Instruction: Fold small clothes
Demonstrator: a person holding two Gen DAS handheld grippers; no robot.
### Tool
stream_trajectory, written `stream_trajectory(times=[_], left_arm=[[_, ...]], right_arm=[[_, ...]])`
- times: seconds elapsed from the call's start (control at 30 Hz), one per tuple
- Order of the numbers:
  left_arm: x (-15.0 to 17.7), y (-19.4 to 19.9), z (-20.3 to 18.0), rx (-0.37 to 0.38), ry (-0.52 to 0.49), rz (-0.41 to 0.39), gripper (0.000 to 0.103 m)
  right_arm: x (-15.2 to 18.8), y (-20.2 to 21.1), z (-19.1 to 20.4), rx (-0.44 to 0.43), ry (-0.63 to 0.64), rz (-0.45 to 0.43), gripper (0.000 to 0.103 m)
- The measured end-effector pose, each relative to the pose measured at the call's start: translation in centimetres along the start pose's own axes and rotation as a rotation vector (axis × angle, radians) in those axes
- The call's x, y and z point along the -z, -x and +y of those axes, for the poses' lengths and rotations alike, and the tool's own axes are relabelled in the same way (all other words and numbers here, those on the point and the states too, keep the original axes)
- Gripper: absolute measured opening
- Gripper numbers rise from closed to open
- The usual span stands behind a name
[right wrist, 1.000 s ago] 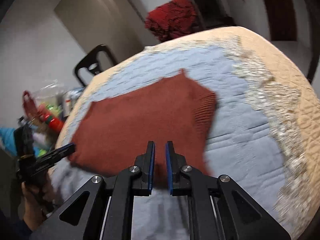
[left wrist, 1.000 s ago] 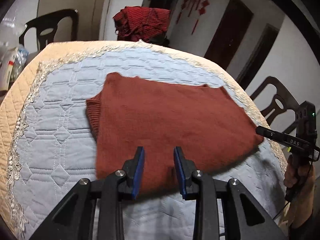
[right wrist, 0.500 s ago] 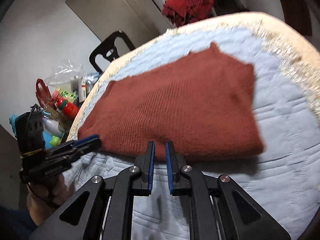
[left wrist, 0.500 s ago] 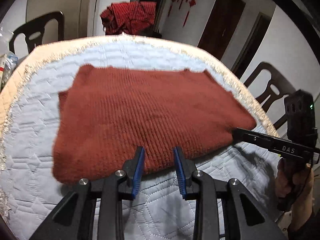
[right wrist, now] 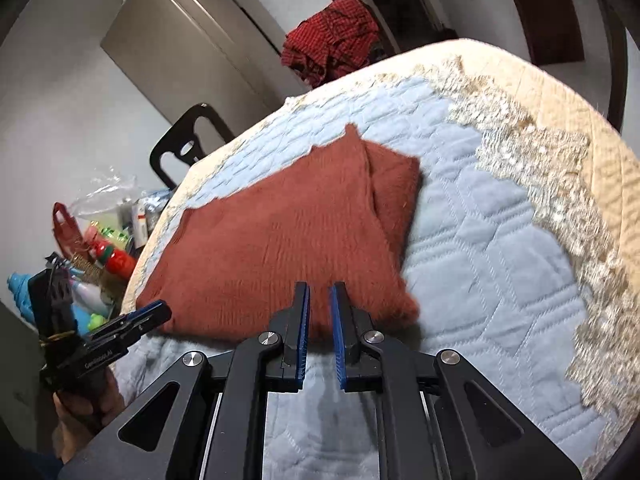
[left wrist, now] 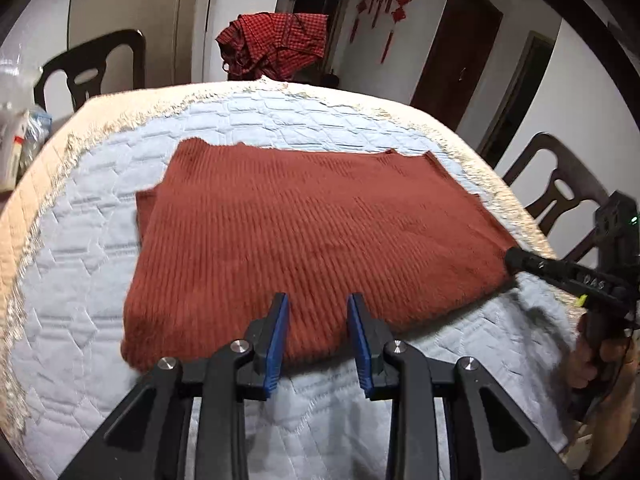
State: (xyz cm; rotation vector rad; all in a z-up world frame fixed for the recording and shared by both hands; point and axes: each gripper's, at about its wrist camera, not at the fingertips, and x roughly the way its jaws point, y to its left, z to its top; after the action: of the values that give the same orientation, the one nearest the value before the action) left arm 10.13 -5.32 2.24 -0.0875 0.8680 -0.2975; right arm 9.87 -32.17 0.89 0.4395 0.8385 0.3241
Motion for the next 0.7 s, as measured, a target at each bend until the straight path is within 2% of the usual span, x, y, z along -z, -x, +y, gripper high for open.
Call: stream_trajectory(times=[0.07,0.13,0.27,0.47,0.6,0.7], left_arm=[[-0.2,-0.8,0.5,-0.029,0.014,0.018,0.033],[0.0,-1.0,1.0,-0.025,0.026,0.025,0.033],[-0.4,-0.4,0.7,-0.07,0.014,0.021,0.033],[-2.7,-0.5,1.2,-0.144,0.017,-0.024,0.033],[-3.5,-1.4,2.3,-0.189,0.021,-0.032,0.033],[-3.0,-2.7,3.9,-0.203,0.057,0.001,0.033]], right_arm=[[-0.3,-0.5,-1.2,0.03,-0.023,0.004,0.009],[-0.4,-0.4,-2.4,-0.007,-0.068,0.002,0.009],[-1.0,0.2,-1.0,0.04,-0.007,-0.022,0.011],[-3.1,-1.6,1.0,0.094,0.068,-0.042,0.011],[-3.9,-3.6,0.3,0.161,0.07,-0.016,0.011],[-3.7,-3.9,-0.5,0.142,0.052,-0.028,0.01]])
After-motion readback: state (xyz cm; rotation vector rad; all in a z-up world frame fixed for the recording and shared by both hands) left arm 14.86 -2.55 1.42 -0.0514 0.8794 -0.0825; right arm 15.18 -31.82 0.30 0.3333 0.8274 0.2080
